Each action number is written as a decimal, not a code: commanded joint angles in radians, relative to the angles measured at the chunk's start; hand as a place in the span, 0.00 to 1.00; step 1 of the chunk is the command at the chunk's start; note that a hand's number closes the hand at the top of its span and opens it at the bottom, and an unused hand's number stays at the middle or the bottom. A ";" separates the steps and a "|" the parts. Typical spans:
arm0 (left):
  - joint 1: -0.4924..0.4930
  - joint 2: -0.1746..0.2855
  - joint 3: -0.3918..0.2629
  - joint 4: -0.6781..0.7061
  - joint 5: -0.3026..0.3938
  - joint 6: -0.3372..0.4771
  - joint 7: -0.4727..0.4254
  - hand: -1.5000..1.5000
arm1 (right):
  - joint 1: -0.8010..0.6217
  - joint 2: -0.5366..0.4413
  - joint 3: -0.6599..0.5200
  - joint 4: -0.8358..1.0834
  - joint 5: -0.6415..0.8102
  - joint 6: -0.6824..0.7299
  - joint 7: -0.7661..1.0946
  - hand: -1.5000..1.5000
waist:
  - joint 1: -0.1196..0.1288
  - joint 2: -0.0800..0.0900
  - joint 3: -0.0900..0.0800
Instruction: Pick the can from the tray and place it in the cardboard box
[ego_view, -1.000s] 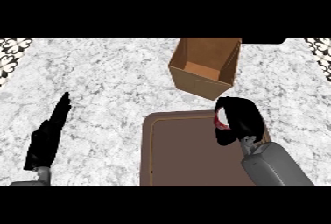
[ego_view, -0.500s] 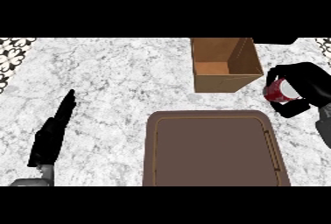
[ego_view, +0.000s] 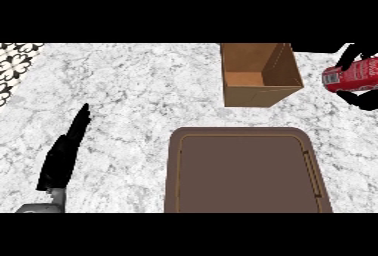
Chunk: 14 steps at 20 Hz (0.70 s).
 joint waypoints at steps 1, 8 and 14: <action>-0.035 0.001 0.009 0.033 0.000 -0.007 -0.004 0.50 | -0.137 -0.001 -0.044 0.161 -0.075 0.113 -0.167 1.00 | 0.001 -0.002 -0.003; -0.043 -0.011 0.023 0.017 0.000 -0.001 0.057 0.50 | -0.332 0.092 0.006 0.362 -0.011 0.137 -0.212 1.00 | -0.023 -0.014 -0.004; -0.027 -0.006 0.047 0.072 -0.014 -0.008 -0.007 0.50 | -0.450 0.205 0.044 0.420 0.048 0.092 -0.100 1.00 | -0.037 -0.018 -0.005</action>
